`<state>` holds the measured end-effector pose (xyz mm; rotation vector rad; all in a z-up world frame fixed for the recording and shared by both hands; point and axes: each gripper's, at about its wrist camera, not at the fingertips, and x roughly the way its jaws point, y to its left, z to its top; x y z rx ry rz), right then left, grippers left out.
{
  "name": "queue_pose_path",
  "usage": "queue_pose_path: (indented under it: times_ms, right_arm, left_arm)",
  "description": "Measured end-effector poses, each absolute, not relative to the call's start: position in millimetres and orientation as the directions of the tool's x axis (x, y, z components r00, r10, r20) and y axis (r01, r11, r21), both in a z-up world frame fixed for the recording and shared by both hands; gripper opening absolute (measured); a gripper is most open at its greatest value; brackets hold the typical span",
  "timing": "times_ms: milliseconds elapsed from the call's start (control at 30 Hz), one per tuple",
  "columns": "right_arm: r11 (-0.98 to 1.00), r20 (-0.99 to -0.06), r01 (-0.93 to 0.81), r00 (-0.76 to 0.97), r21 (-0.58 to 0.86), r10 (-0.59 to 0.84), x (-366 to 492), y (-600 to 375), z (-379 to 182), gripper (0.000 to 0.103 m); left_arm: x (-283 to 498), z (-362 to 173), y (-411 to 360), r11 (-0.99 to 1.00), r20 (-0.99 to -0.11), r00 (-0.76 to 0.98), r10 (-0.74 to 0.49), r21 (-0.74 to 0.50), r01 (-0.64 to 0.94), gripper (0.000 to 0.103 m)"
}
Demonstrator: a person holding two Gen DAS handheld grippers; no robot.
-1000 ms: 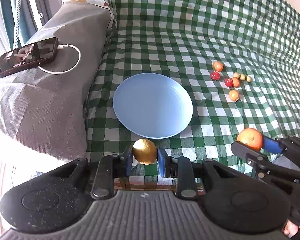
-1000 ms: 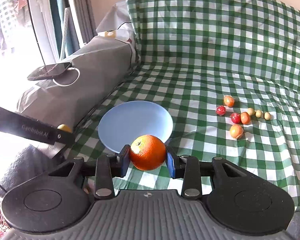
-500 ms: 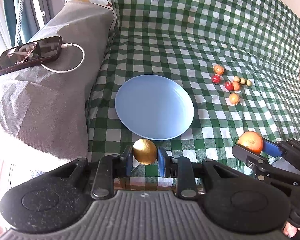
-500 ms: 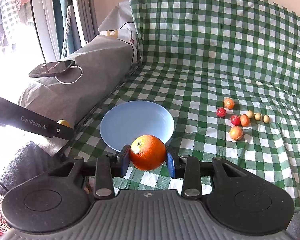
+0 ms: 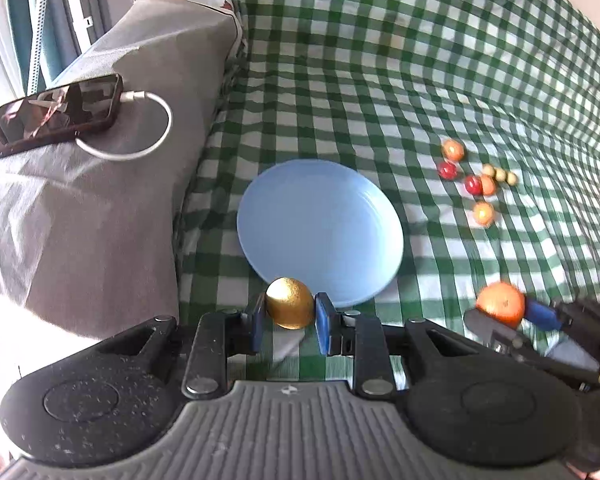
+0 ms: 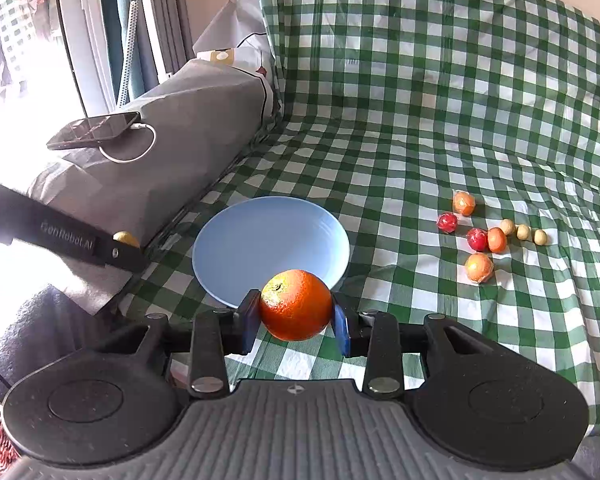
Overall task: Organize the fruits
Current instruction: 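Carry the yellow fruit and orange over the blue plate with both tools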
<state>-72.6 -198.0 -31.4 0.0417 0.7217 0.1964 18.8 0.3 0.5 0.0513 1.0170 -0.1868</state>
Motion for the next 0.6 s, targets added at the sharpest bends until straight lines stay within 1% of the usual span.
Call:
queue_pose_path:
  times_ms: [267, 600]
  right_arm:
    - [0.981, -0.681, -0.168, 0.707, 0.100, 0.191, -38.2, -191.2, -46.6, 0.039]
    - [0.980, -0.716, -0.174, 0.672, 0.097, 0.190, 7.7, -181.5, -67.4, 0.039]
  left_arm:
    - [62.1, -8.3, -7.2, 0.984, -0.851, 0.509, -0.130, -0.048, 0.172, 0.029]
    - [104.2, -43.5, -21.7, 0.980, -0.879, 0.464, -0.112, -0.020, 0.199, 0.029]
